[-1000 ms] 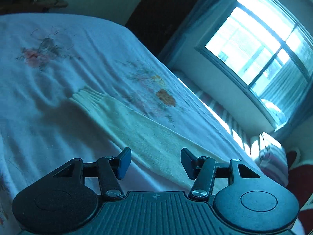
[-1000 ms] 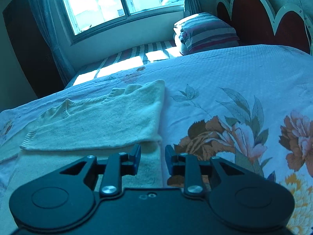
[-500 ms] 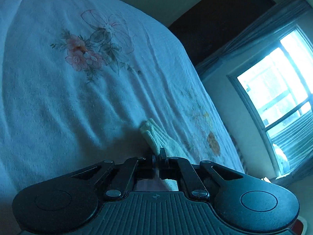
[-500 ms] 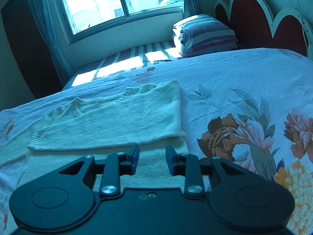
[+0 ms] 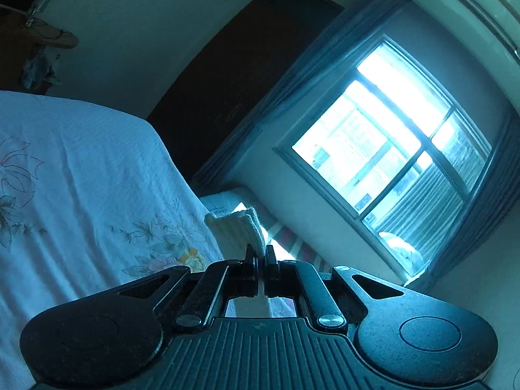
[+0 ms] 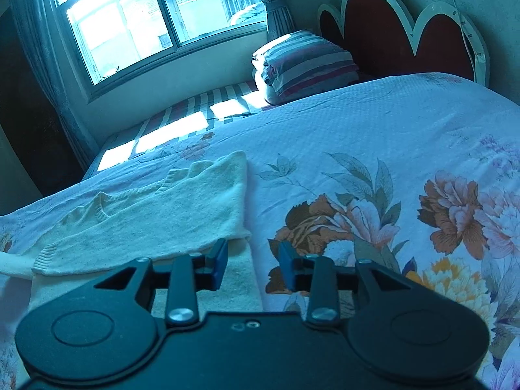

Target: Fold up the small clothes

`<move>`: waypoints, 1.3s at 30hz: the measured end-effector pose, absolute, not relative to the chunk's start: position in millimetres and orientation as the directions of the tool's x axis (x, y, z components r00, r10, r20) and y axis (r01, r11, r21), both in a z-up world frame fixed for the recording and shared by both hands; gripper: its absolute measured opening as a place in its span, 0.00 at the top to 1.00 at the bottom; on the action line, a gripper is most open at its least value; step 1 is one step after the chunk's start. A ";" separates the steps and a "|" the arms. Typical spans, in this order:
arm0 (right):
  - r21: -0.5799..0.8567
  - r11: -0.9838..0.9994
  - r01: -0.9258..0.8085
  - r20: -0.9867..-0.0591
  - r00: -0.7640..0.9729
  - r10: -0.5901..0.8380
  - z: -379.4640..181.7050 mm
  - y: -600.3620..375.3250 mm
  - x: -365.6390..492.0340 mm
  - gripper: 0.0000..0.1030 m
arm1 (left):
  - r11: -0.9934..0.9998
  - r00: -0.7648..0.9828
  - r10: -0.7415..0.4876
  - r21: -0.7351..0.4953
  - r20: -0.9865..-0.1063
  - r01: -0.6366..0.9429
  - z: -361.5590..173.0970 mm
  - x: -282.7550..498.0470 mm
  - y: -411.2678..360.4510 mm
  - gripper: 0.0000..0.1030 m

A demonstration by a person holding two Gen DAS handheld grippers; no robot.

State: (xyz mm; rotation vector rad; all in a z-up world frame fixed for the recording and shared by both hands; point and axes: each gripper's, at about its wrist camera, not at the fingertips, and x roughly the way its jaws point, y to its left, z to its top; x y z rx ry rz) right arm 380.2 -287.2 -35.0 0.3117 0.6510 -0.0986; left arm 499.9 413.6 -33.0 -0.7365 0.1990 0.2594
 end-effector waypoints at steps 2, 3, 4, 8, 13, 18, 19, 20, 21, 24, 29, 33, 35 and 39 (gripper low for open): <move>0.268 0.945 0.189 -0.612 0.791 0.015 -40.1 -297.6 379.3 0.65 | 0.707 0.938 0.168 -0.626 -0.303 -0.329 -37.1 502.6 399.5 0.98; 0.274 0.943 0.188 -0.613 0.789 0.021 -42.8 -303.5 379.2 0.65 | 0.703 0.936 0.166 -0.629 -0.309 -0.332 -40.0 502.6 393.1 0.98; 0.277 0.943 0.186 -0.614 0.789 0.025 -44.6 -308.7 379.2 0.65 | 0.699 0.932 0.172 -0.626 -0.320 -0.345 -40.2 497.3 381.0 0.98; 0.294 0.936 0.194 -0.606 0.795 0.026 -46.6 -334.5 380.2 0.65 | 0.744 0.934 0.145 -0.587 -0.326 -0.320 -36.5 499.4 328.5 0.98; 0.294 0.932 0.213 -0.599 0.801 0.006 -47.5 -371.2 382.9 0.64 | 0.864 0.945 0.028 -0.467 -0.326 -0.187 -17.9 523.7 227.9 0.98; 0.289 0.930 0.228 -0.600 0.800 -0.010 -49.3 -406.1 378.8 0.64 | 0.923 0.936 -0.109 -0.383 -0.335 -0.029 -10.8 541.8 113.6 0.98; 0.291 0.928 0.232 -0.601 0.799 -0.011 -49.1 -410.8 377.3 0.64 | 0.922 0.928 -0.142 -0.388 -0.345 -0.003 -12.9 544.1 95.6 0.98; 0.294 0.926 0.237 -0.597 0.802 -0.016 -48.9 -417.3 373.5 0.64 | 0.926 0.919 -0.168 -0.378 -0.356 0.022 -14.1 545.7 76.3 0.98; 0.295 0.924 0.242 -0.595 0.804 -0.020 -48.5 -422.7 370.9 0.64 | 0.936 0.910 -0.194 -0.347 -0.367 0.060 -12.6 547.6 51.8 0.98; 0.294 0.919 0.263 -0.598 0.800 -0.037 -49.7 -437.6 364.9 0.64 | 0.947 0.880 -0.252 -0.289 -0.403 0.138 -14.2 555.3 -2.3 0.98; 0.298 0.909 0.290 -0.609 0.791 -0.053 -54.9 -454.0 352.0 0.63 | 0.944 0.825 -0.327 -0.199 -0.461 0.263 -23.6 560.9 -85.0 0.98; 0.295 0.906 0.304 -0.630 0.774 -0.054 -62.9 -464.9 342.5 0.63 | 0.934 0.790 -0.351 -0.120 -0.502 0.338 -32.9 554.0 -132.5 0.98; 0.298 0.902 0.313 -0.635 0.770 -0.057 -65.1 -468.3 339.4 0.63 | 0.923 0.776 -0.371 -0.109 -0.509 0.369 -34.8 550.1 -145.3 0.98; 0.298 0.899 0.321 -0.638 0.767 -0.062 -66.7 -472.6 335.0 0.62 | 0.916 0.755 -0.365 -0.066 -0.544 0.396 -40.3 546.8 -165.9 0.98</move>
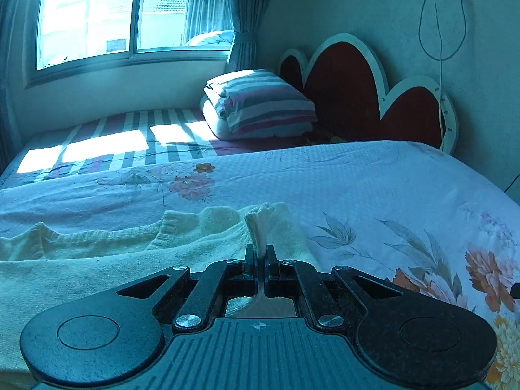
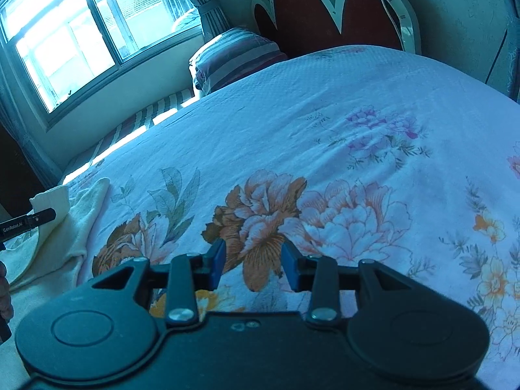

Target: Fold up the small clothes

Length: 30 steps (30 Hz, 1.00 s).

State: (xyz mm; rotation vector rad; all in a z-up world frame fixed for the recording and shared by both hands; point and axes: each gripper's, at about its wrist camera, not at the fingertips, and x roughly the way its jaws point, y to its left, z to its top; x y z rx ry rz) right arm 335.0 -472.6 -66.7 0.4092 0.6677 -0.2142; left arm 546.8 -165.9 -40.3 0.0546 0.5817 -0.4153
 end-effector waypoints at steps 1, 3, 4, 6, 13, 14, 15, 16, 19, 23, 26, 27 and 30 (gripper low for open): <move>0.297 0.899 0.321 -0.640 0.766 -0.062 -67.1 -473.5 334.3 0.62 | 0.913 0.740 -0.365 -0.061 -0.564 0.404 -44.9 547.9 -171.2 0.98; 0.297 0.899 0.322 -0.643 0.763 -0.061 -67.9 -473.6 333.7 0.62 | 0.899 0.703 -0.371 -0.044 -0.606 0.436 -50.2 549.6 -182.2 0.97; 0.296 0.899 0.323 -0.645 0.762 -0.061 -68.3 -473.2 333.5 0.62 | 0.890 0.691 -0.368 -0.019 -0.622 0.456 -52.8 549.4 -189.0 0.97; 0.294 0.899 0.324 -0.649 0.759 -0.061 -68.3 -470.8 334.5 0.61 | 0.868 0.693 -0.393 0.004 -0.604 0.496 -47.2 536.3 -192.8 0.64; 0.330 0.912 0.246 -0.624 0.781 0.015 -57.6 -435.1 359.0 0.61 | 0.924 0.803 -0.366 -0.086 -0.470 0.371 -18.8 481.2 -84.3 0.14; 0.340 0.915 0.218 -0.613 0.789 0.039 -54.7 -425.3 365.4 0.61 | 0.949 0.826 -0.307 -0.088 -0.474 0.302 -20.7 473.8 -55.7 0.19; 0.353 0.917 0.187 -0.598 0.799 0.067 -51.5 -413.8 372.5 0.62 | 0.965 0.839 -0.257 -0.083 -0.480 0.248 -22.4 466.5 -33.1 0.33; 0.374 0.916 0.147 -0.578 0.809 0.106 -48.0 -399.2 381.8 0.63 | 0.982 0.844 -0.185 -0.068 -0.504 0.174 -26.2 459.7 -2.5 0.39; 0.451 0.891 0.058 -0.541 0.811 0.221 -46.4 -357.7 411.5 0.66 | 0.999 0.826 -0.010 -0.036 -0.564 -0.013 -39.1 445.9 70.2 0.48; 0.535 0.845 0.003 -0.536 0.774 0.336 -58.7 -308.1 451.5 0.66 | 0.997 0.793 0.065 0.008 -0.605 -0.075 -49.2 444.5 112.4 0.48; 0.580 0.814 0.041 -0.556 0.750 0.358 -71.6 -290.0 472.7 0.66 | 0.998 0.791 0.040 -0.011 -0.610 -0.059 -55.0 454.4 126.3 0.48; 0.595 0.801 0.071 -0.564 0.746 0.353 -75.8 -289.4 477.3 0.66 | 0.999 0.793 0.028 -0.014 -0.608 -0.046 -57.0 458.9 128.2 0.48; 0.633 0.764 0.125 -0.566 0.748 0.347 -83.5 -290.0 484.1 0.66 | 1.000 0.796 0.019 -0.005 -0.605 -0.028 -60.9 469.0 128.9 0.48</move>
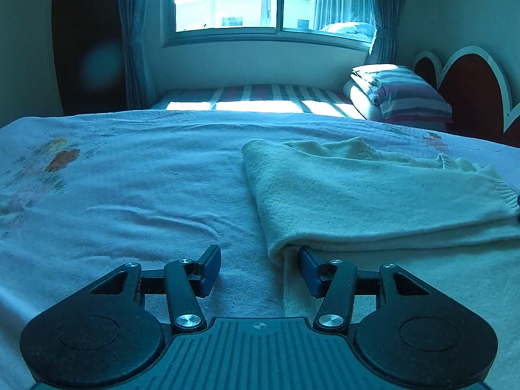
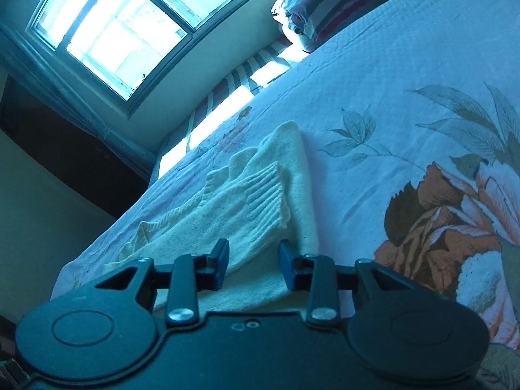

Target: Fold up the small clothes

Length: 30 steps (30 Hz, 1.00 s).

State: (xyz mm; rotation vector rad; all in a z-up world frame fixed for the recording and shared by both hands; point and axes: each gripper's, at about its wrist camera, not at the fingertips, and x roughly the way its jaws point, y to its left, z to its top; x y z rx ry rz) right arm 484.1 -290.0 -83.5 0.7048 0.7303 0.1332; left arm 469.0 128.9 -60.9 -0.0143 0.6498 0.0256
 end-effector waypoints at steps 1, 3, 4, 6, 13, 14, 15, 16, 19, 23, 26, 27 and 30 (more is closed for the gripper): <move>0.641 0.756 0.133 -0.562 0.752 0.345 -84.6 -289.9 485.7 0.66 | 0.999 0.796 0.019 -0.016 -0.606 -0.035 -63.8 477.3 130.1 0.48; 0.664 0.733 0.146 -0.550 0.760 0.346 -89.9 -288.7 488.4 0.66 | 0.998 0.805 0.011 -0.037 -0.593 -0.041 -65.4 486.8 129.4 0.48; 0.667 0.729 0.153 -0.550 0.761 0.343 -91.4 -287.3 490.7 0.68 | 0.998 0.806 0.012 -0.037 -0.592 -0.043 -65.5 488.8 129.1 0.48; 0.656 0.737 0.162 -0.555 0.766 0.326 -92.6 -282.3 494.9 0.78 | 0.999 0.802 0.013 -0.020 -0.597 -0.031 -67.9 492.6 126.9 0.48; 0.575 0.812 0.102 -0.533 0.800 0.277 -64.5 -268.3 483.3 0.95 | 0.997 0.819 0.063 0.072 -0.571 -0.027 -64.4 489.4 122.2 0.66; 0.559 0.824 0.091 -0.531 0.803 0.271 -59.2 -267.9 477.7 0.95 | 0.997 0.816 0.063 0.073 -0.575 -0.025 -65.3 489.5 122.1 0.66; 0.544 0.834 0.088 -0.534 0.803 0.264 -56.3 -268.1 472.9 0.95 | 0.997 0.817 0.065 0.079 -0.573 -0.024 -66.4 488.5 122.2 0.66; 0.536 0.840 0.091 -0.542 0.799 0.259 -56.9 -269.4 469.9 0.95 | 0.997 0.813 0.064 0.080 -0.579 -0.022 -67.9 488.6 121.9 0.66; 0.522 0.838 0.160 -0.601 0.766 0.228 -74.7 -276.4 473.7 0.95 | 0.997 0.812 0.063 0.081 -0.580 -0.020 -69.3 487.9 122.1 0.66; 0.519 0.842 0.149 -0.599 0.765 0.234 -82.3 -277.4 474.6 0.95 | 0.995 0.824 0.071 0.094 -0.562 -0.021 -64.8 483.8 122.1 0.66; 0.520 0.848 0.101 -0.550 0.799 0.242 -72.6 -277.5 470.8 0.95 | 0.994 0.794 0.075 0.110 -0.604 -0.011 -70.6 487.0 120.8 0.66; 0.505 0.856 0.105 -0.565 0.791 0.236 -74.4 -277.7 474.0 0.95 | 0.994 0.795 0.071 0.104 -0.602 -0.010 -71.3 485.9 122.1 0.66; 0.496 0.859 0.127 -0.619 0.745 0.248 -86.6 -284.5 481.8 0.96 | 0.995 0.792 0.059 0.100 -0.607 0.002 -67.0 476.3 130.0 0.66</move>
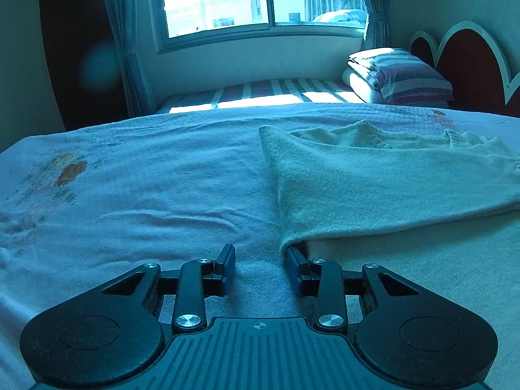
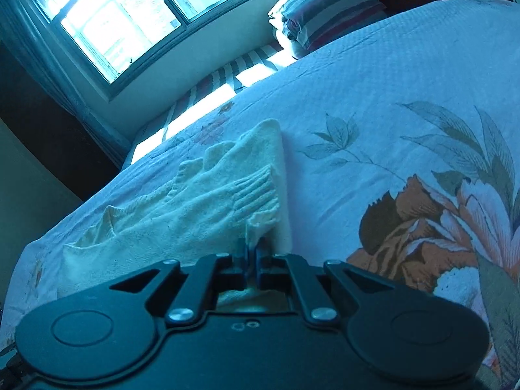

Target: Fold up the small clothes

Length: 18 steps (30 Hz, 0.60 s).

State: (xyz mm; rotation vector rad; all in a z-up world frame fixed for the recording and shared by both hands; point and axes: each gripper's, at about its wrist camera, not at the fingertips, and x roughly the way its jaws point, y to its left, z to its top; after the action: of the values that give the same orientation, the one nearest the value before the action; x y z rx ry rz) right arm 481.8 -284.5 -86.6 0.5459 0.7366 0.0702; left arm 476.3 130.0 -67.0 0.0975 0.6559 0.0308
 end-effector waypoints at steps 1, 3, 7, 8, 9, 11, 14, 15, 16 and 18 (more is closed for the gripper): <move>0.499 0.857 0.130 -0.617 0.748 0.245 -83.6 -287.5 479.7 0.90 | 0.994 0.796 0.067 0.105 -0.601 -0.004 -65.3 469.9 134.9 0.66; 0.484 0.865 0.134 -0.583 0.787 0.204 -70.1 -296.4 465.4 0.81 | 0.994 0.804 0.081 0.103 -0.589 -0.025 -59.0 461.9 145.7 0.66; 0.463 0.879 0.110 -0.529 0.831 0.174 -51.5 -309.2 460.9 0.83 | 0.999 0.842 0.034 0.051 -0.538 -0.007 -39.7 483.5 143.2 0.66; 0.458 0.884 0.093 -0.524 0.832 0.184 -48.8 -308.0 467.5 0.83 | 0.999 0.850 0.002 0.040 -0.527 0.022 -35.3 495.3 134.1 0.66; 0.450 0.890 0.075 -0.524 0.829 0.196 -47.5 -303.9 475.4 0.85 | 0.998 0.856 -0.025 0.032 -0.517 0.048 -32.5 504.0 126.9 0.66; 0.411 0.911 0.032 -0.531 0.821 0.210 -47.3 -290.4 488.8 0.87 | 0.992 0.858 -0.088 0.033 -0.506 0.121 -29.2 526.7 105.5 0.66; 0.339 0.940 -0.028 -0.561 0.796 0.226 -52.4 -267.9 504.0 0.87 | 0.983 0.846 -0.118 0.063 -0.520 0.175 -32.3 554.8 84.6 0.66; 0.312 0.949 -0.045 -0.568 0.792 0.224 -54.4 -260.6 507.3 0.87 | 0.981 0.838 -0.119 0.067 -0.533 0.182 -35.8 563.3 81.7 0.66; 0.291 0.955 -0.056 -0.577 0.786 0.222 -56.8 -255.6 510.0 0.87 | 0.980 0.831 -0.107 0.084 -0.546 0.182 -40.5 571.2 79.5 0.66; 0.255 0.965 -0.062 -0.599 0.774 0.208 -63.8 -250.2 516.8 0.87 | 0.980 0.809 -0.046 0.132 -0.586 0.152 -55.1 584.4 77.7 0.65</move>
State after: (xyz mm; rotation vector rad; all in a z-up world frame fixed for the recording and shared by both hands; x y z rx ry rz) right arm 516.8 -250.2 -63.8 0.2275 0.6720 0.1472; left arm 584.4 77.7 -55.1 0.1763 0.6207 -0.1063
